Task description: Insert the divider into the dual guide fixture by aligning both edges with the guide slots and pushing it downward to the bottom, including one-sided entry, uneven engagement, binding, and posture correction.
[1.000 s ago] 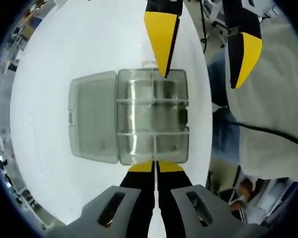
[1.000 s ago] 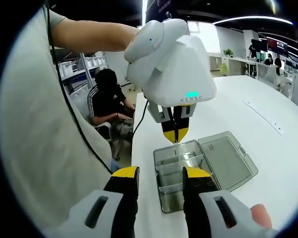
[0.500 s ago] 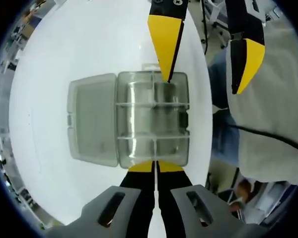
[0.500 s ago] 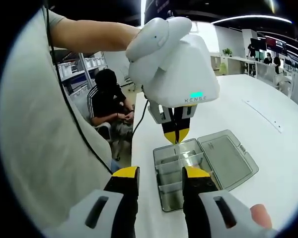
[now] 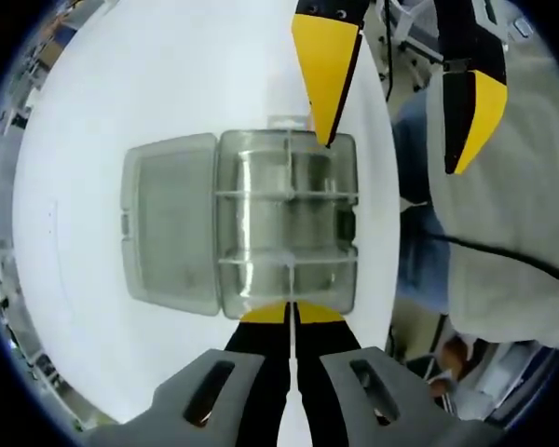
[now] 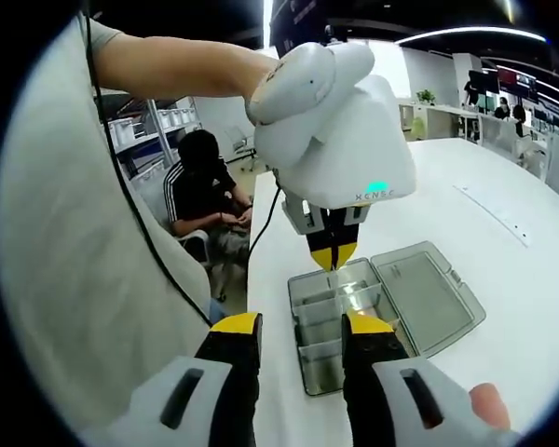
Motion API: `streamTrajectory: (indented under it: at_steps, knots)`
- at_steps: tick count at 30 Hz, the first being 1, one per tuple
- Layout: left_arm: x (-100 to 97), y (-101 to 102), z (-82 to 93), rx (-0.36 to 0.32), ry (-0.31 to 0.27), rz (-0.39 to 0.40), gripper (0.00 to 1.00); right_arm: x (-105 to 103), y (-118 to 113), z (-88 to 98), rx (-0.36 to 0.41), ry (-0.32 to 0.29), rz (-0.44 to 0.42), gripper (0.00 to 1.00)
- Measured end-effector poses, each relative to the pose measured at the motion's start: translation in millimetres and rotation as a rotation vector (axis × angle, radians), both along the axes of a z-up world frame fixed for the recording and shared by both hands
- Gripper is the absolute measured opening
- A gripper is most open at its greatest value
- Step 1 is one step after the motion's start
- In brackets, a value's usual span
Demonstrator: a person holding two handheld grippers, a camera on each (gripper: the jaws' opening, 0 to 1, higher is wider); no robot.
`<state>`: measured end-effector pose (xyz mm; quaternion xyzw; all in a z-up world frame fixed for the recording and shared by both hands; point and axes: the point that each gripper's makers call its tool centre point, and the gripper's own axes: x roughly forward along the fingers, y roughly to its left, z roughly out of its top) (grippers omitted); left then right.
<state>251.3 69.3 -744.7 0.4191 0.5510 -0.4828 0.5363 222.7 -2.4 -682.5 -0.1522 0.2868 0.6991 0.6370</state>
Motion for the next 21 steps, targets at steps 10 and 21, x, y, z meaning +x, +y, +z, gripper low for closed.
streamTrajectory:
  at_steps: [10, 21]
  knots:
    - [-1.5, 1, -5.9, 0.008, -0.008, -0.017, 0.00, -1, 1, -0.2, 0.000, 0.003, 0.000, 0.30]
    - [-1.7, -1, -16.9, 0.023, 0.001, -0.022, 0.00, -2, 1, -1.5, -0.006, 0.006, 0.004, 0.30]
